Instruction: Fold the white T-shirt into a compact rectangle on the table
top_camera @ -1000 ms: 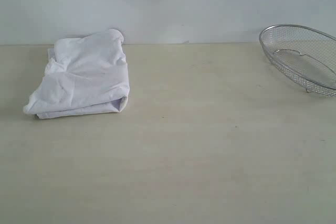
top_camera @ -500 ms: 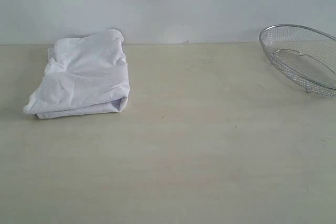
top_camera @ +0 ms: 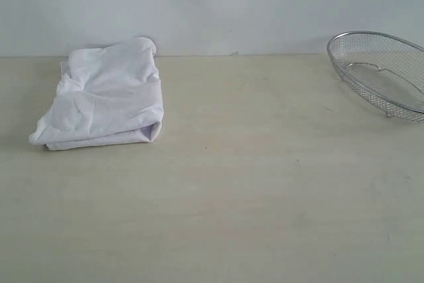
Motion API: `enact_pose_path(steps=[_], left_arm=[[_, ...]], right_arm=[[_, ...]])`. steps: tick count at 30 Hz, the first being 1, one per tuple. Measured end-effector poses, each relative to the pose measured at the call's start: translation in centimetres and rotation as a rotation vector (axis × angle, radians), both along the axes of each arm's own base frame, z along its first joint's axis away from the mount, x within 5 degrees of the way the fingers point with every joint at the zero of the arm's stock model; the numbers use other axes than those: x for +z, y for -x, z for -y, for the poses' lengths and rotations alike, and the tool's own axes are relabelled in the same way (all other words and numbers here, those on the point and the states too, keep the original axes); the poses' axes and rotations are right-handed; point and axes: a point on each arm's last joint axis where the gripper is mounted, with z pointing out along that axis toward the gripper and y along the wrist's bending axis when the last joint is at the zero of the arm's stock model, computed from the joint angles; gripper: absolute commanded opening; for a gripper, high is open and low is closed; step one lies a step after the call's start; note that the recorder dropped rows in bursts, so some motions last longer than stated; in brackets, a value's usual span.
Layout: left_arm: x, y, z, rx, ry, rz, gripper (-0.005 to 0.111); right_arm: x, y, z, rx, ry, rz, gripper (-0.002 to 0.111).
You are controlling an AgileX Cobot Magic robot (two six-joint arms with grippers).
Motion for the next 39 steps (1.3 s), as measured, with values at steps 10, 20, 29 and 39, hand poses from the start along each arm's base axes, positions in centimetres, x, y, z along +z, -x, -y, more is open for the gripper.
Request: enact_pose_path(steps=[10,20,29,39], left_arm=[[-2.9,-0.7,-0.2,-0.006,0.413,-0.169,0.004],[-6.7,-1.3,-2.0,0.208,0.330,-0.261,0.004],[-6.9,-1.4,-2.1,0.221,-0.002,-0.241,0.004],[-7.6,-1.3,-2.0,0.210,-0.033,-0.306,0.004]], right_arm=[[0.0,0.0,0.0,0.000,0.000,0.000,0.000],[0.0,0.0,0.0,0.000,0.000,0.000,0.000],[-0.1,0.0,0.0,0.000,0.000,-0.006,0.000],[-0.1,0.0,0.0,0.000,0.000,-0.008,0.000]])
